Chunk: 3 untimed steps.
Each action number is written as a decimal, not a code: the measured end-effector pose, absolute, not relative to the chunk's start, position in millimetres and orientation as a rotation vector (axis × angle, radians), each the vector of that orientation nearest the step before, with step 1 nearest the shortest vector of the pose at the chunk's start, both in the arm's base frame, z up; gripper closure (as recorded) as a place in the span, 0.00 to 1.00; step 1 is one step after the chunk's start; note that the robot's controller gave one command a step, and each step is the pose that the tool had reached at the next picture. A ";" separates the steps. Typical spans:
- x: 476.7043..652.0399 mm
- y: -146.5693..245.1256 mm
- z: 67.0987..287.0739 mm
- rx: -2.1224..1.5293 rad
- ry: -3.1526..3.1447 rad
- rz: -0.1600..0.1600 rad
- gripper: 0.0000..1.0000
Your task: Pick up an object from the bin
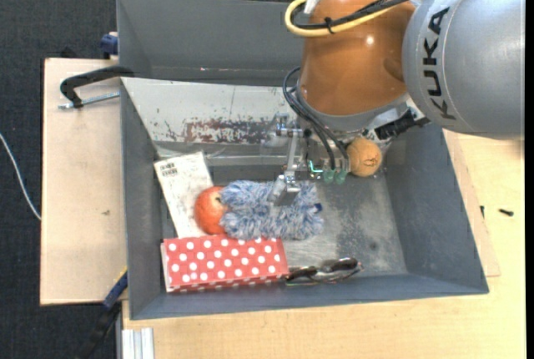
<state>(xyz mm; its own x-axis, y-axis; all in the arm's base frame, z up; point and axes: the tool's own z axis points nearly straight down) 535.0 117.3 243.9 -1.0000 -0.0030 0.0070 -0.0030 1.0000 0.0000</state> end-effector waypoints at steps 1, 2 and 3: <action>536.6 116.6 248.6 0.000 -3.144 -0.003 0.00; 550.8 102.1 180.1 -0.093 -3.146 -0.004 0.00; 571.6 77.7 97.5 -0.178 -3.140 -0.003 0.00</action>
Offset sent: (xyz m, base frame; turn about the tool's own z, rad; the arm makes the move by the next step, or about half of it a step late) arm 0.0339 -0.0402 -0.1739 0.1566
